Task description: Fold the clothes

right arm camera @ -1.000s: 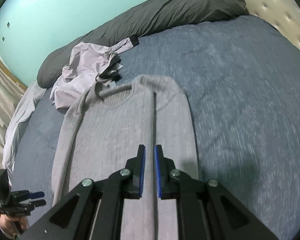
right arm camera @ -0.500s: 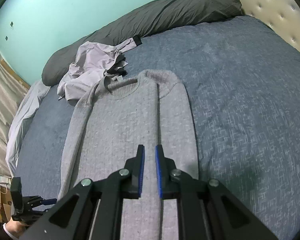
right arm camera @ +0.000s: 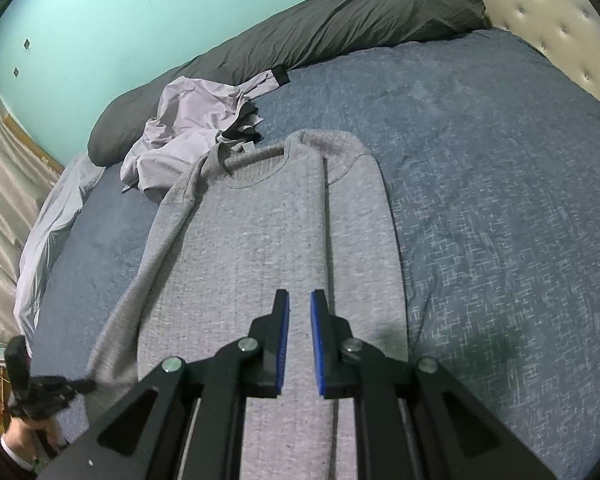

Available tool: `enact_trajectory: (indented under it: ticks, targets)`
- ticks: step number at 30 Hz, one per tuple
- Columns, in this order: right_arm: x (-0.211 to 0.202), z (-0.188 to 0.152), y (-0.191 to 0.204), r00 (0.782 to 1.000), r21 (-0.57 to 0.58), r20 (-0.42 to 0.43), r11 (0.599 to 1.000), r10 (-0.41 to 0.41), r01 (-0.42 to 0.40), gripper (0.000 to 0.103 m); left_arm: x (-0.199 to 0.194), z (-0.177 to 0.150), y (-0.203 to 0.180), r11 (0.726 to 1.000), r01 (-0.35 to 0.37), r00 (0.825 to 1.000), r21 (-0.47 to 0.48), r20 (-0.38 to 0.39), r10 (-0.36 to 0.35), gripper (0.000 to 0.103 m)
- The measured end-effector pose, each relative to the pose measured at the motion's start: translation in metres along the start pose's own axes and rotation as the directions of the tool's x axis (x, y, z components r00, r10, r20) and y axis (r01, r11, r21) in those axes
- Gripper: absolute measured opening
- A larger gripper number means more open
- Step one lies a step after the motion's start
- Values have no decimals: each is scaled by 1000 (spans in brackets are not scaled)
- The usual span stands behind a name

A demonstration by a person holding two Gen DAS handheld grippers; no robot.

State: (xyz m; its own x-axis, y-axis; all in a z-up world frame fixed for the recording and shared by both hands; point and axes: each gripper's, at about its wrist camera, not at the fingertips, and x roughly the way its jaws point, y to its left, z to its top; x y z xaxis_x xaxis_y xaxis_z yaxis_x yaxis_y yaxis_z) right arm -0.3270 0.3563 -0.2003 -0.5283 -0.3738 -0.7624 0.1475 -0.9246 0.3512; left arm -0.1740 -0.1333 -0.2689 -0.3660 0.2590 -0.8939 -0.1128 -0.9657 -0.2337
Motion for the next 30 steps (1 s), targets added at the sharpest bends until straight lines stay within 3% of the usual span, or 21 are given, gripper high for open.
enact_trajectory:
  ticks: [6, 17, 21, 24, 30]
  targets:
    - [-1, -3, -3, 1000, 12, -4, 1000, -17, 17, 10, -29, 15, 69, 990, -33, 998, -136, 45, 40, 3]
    - [-2, -7, 5, 998, -13, -16, 998, -61, 61, 10, -14, 37, 177, 942, -155, 984, -296, 36, 173, 3]
    - [4, -10, 8, 997, -5, -30, 998, -64, 64, 10, -14, 27, 184, 943, -124, 990, -309, 22, 138, 8]
    - [8, -13, 12, 997, -17, -38, 998, -62, 62, 10, -19, 15, 186, 949, -120, 991, -292, 24, 133, 25]
    - [16, -19, 16, 997, -6, -54, 999, -53, 53, 10, -29, -24, 206, 957, -81, 996, -278, 16, 89, 38]
